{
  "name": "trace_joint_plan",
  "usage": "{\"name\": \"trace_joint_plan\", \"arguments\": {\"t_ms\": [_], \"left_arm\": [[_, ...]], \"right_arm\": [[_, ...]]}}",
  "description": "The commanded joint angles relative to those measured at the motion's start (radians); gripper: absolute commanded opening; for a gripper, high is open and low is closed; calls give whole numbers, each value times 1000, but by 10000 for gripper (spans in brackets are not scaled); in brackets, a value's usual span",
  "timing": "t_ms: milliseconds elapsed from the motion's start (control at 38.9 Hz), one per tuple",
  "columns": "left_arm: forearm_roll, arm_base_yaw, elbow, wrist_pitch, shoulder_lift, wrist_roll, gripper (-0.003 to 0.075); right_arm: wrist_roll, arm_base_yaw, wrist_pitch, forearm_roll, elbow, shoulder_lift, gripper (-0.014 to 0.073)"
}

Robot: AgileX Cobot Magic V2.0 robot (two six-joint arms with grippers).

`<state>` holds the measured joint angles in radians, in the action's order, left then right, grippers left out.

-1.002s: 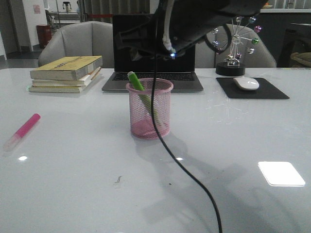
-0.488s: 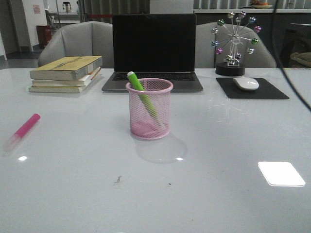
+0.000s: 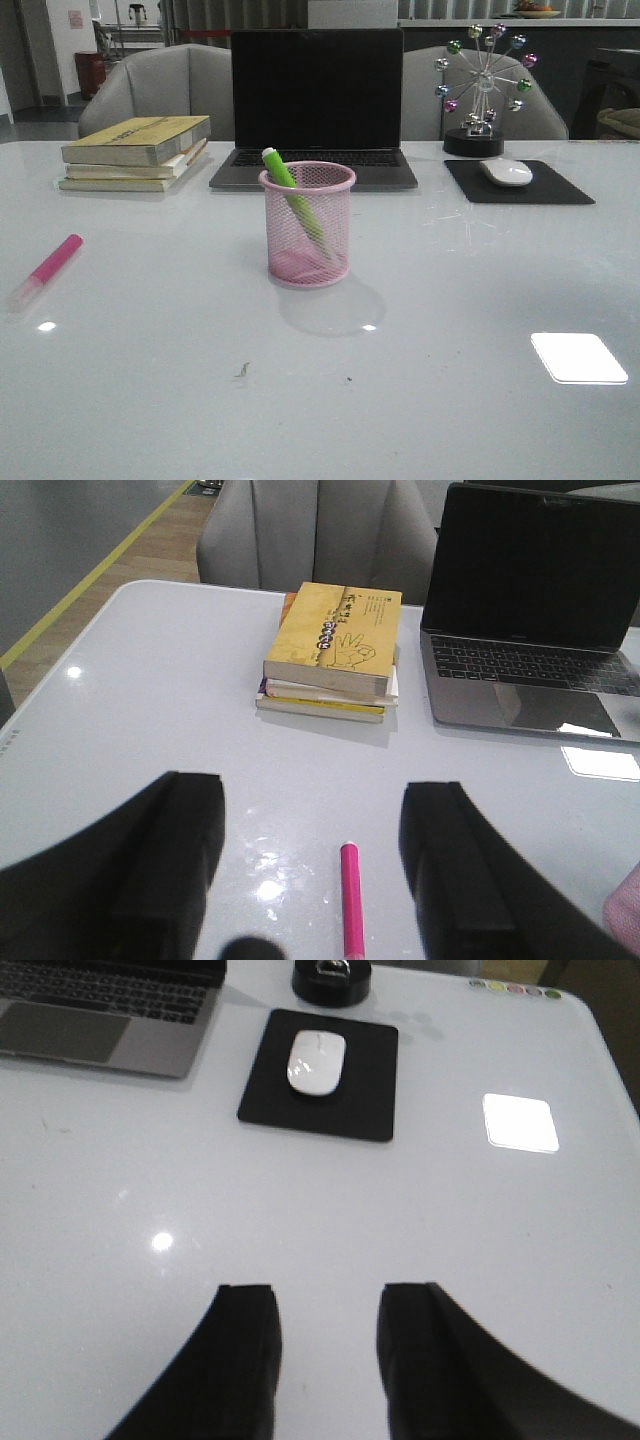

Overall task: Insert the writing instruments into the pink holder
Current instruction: 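Lower the left gripper over the pink marker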

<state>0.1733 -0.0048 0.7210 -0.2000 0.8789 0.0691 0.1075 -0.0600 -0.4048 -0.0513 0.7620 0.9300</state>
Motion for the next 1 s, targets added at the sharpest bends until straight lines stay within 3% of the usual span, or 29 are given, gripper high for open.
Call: {"name": "trace_joint_plan", "arguments": {"t_ms": [0,411,745,976], "left_arm": [[10,1,39,90,-7,-4,456],[10,1,107,36,85,-3,456],[-2,-49,455,-154,457,-3,456],[-2,-56,721,-372,736,-3,456]], "right_arm": [[9,-17,32,6,-25,-65,373],[8,-17,29,-3,-78,-98,373],[8,-17,11,-3,-78,-98,373],[8,-17,1,-3,-78,-98,373]]}}
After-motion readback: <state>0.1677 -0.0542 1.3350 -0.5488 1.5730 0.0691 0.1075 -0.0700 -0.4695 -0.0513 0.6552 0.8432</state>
